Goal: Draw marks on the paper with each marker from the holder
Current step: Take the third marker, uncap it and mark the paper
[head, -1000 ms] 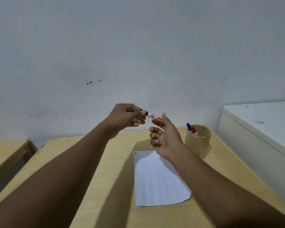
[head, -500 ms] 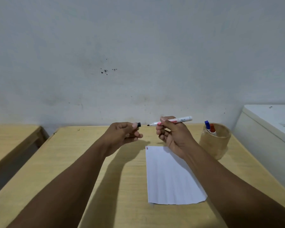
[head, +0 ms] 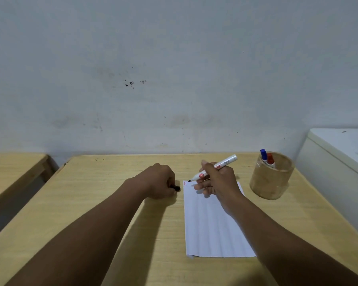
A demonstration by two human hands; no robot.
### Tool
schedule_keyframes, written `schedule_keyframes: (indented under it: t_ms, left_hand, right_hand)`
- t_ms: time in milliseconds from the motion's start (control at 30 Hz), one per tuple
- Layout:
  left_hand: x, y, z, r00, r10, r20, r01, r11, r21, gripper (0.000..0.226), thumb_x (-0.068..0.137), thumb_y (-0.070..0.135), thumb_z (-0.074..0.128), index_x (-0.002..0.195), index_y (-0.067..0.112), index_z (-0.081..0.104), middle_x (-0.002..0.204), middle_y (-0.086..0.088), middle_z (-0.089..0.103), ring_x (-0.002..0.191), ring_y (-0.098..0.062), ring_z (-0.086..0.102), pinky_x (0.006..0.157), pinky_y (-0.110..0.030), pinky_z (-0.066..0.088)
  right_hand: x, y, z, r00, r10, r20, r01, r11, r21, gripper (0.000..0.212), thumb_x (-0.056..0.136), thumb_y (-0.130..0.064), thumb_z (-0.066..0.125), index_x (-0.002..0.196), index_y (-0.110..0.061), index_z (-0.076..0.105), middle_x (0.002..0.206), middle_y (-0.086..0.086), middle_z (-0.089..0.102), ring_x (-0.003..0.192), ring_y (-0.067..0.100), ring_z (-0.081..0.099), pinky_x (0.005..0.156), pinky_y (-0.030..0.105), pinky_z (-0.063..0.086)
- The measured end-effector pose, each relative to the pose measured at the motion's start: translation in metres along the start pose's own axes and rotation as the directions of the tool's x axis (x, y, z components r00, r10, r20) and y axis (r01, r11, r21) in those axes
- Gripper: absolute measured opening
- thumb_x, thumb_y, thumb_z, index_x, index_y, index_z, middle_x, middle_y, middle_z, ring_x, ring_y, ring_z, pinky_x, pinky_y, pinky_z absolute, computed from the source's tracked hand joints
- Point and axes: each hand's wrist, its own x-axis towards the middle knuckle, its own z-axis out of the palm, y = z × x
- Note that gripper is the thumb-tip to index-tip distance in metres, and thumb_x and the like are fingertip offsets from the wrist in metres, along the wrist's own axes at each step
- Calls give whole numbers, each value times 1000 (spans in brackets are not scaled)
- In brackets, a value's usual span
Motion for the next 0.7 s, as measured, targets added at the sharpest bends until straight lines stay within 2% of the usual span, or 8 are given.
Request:
schedule_keyframes:
  t_ms: [100,200,367,467,533,600,700]
  left_hand:
    - [-2,2,-8,1000,10,-7,-9,999,44,14,80,34,72,81,20,70,82,3,65,82,-22,63,65,-28,47]
    - [-3,8,-25,1000,-4,9,2,983,186,7,83,22,70,86,16,70,90,-4,60,83,-27,60,64,-30,46]
    - [-2,32,-45,998,-38,56,11,907,421,21,88,14,73,106,5,68,111,-14,60,79,-29,55,64,-32,44]
    - [-1,45,-39,997,-7,79,-33,867,498,20,89,6,68,108,2,64,116,-17,60,90,-34,62,65,-34,43]
    - [-1,48,-34,996,6,88,-51,860,509,19,89,2,64,108,3,64,117,-17,60,95,-34,64,66,-35,44]
    - [-2,49,-30,995,7,102,-57,869,492,18,88,1,63,106,4,65,116,-16,61,88,-33,61,66,-35,45]
    - [-2,48,-30,995,-5,97,-40,887,460,8,88,6,66,86,8,58,102,-13,60,78,-29,53,64,-34,43]
  right_hand:
    - [-2,2,0,999,33,11,-34,997,76,40,97,-42,66,90,-3,63,67,19,66,60,36,69,45,28,45]
    - [-1,4,0,1000,30,7,-30,996,81,44,97,-46,64,94,-2,65,68,19,69,61,36,71,48,30,51]
    - [2,6,0,1000,22,3,-22,998,65,45,96,-47,64,91,-3,65,70,20,71,62,35,72,50,31,54]
    - [3,7,-1,1000,27,-6,-26,998,50,45,96,-47,64,92,-3,66,70,19,73,62,33,74,51,33,57]
    - [4,7,-2,999,31,-12,-31,998,58,44,96,-46,65,94,-2,66,69,19,72,61,32,74,52,33,57]
    - [4,7,-2,999,35,-16,-34,997,63,44,96,-45,65,94,-2,66,70,20,71,60,31,73,53,34,57]
    - [4,7,-2,999,34,-18,-33,997,69,43,96,-44,65,94,-1,66,71,21,71,58,30,72,52,33,57]
